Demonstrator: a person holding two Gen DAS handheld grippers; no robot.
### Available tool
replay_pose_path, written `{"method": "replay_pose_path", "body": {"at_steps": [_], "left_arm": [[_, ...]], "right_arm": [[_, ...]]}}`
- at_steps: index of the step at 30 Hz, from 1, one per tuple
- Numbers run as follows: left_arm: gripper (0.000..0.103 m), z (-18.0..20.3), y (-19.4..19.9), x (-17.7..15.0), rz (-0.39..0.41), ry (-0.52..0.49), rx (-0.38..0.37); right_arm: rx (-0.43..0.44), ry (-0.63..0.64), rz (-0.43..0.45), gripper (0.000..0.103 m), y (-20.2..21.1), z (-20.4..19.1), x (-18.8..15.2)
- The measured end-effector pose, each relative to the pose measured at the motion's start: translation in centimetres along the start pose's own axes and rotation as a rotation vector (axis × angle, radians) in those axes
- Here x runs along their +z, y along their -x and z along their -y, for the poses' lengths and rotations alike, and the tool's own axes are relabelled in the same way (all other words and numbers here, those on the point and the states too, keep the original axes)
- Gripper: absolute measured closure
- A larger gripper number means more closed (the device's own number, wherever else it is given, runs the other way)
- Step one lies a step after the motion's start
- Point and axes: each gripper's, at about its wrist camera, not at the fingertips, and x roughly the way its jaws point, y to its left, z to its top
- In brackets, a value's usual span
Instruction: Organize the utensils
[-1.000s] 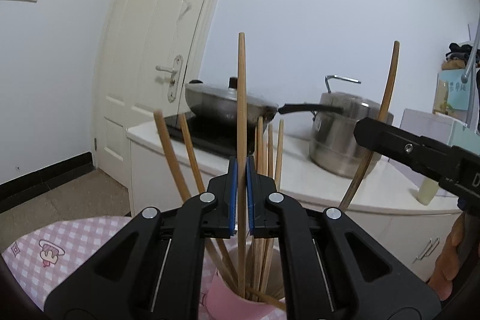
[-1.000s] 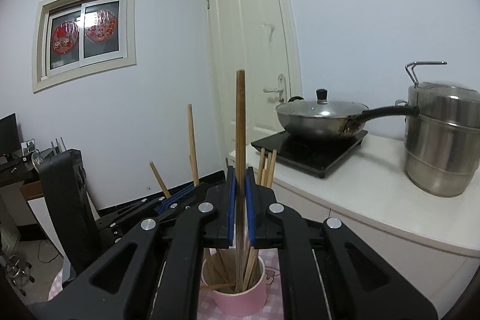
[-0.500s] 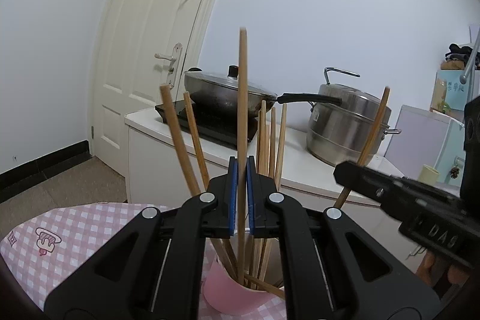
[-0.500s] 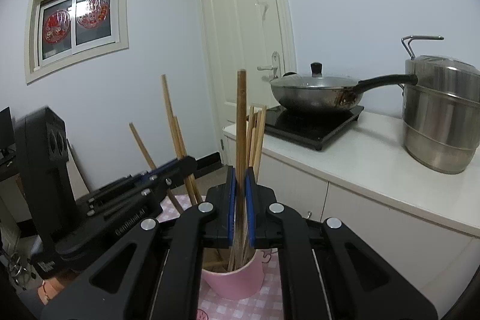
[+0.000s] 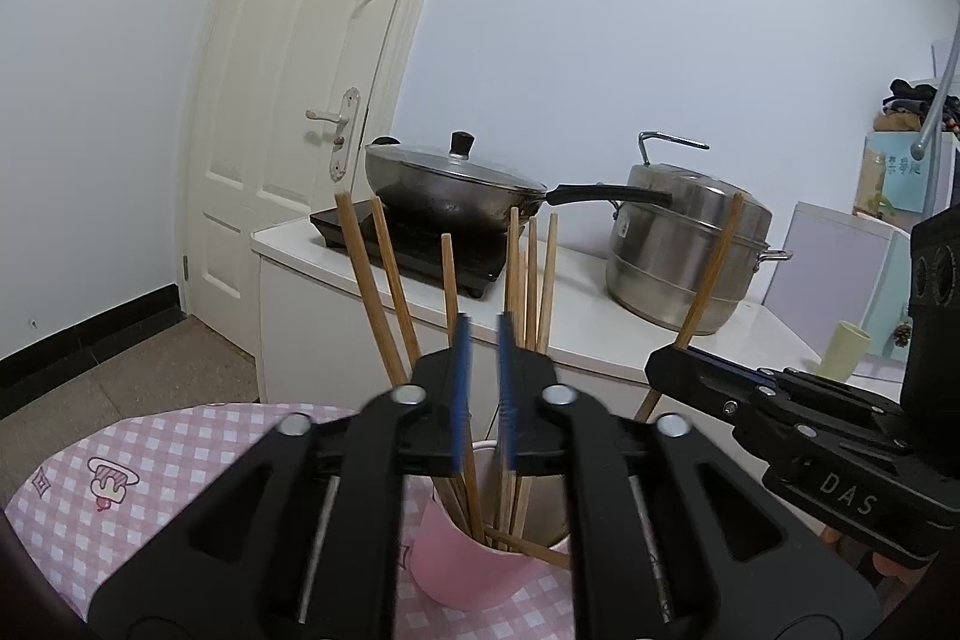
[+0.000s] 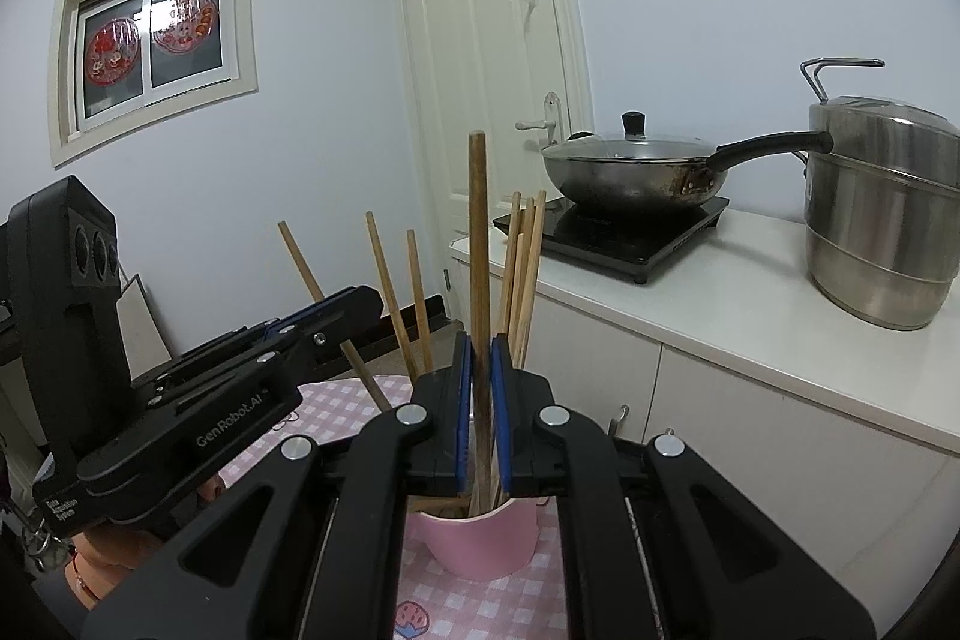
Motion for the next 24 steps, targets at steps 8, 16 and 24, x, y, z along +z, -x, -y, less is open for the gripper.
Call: {"method": "replay_pose_path", "body": {"at_steps": [8,16,24], "left_arm": [[0.046,0.9,3.1,0.7,0.066,-0.037,0.037],[0.032,0.7,7.0,1.2,0.096,-0.039,0.126],[0.02,1.1,11.7,0.0,0.082,-0.098,0.238]], "right_arm": [[0.001,-0.021,0.021,0.093,1.6,0.1,0.2],[0.01,-0.029,0.056,0.083,4.4,-0.7,0.1],[-0.021,-0.018,0.065,0.069,7.4,-2.3,-1.7]]}}
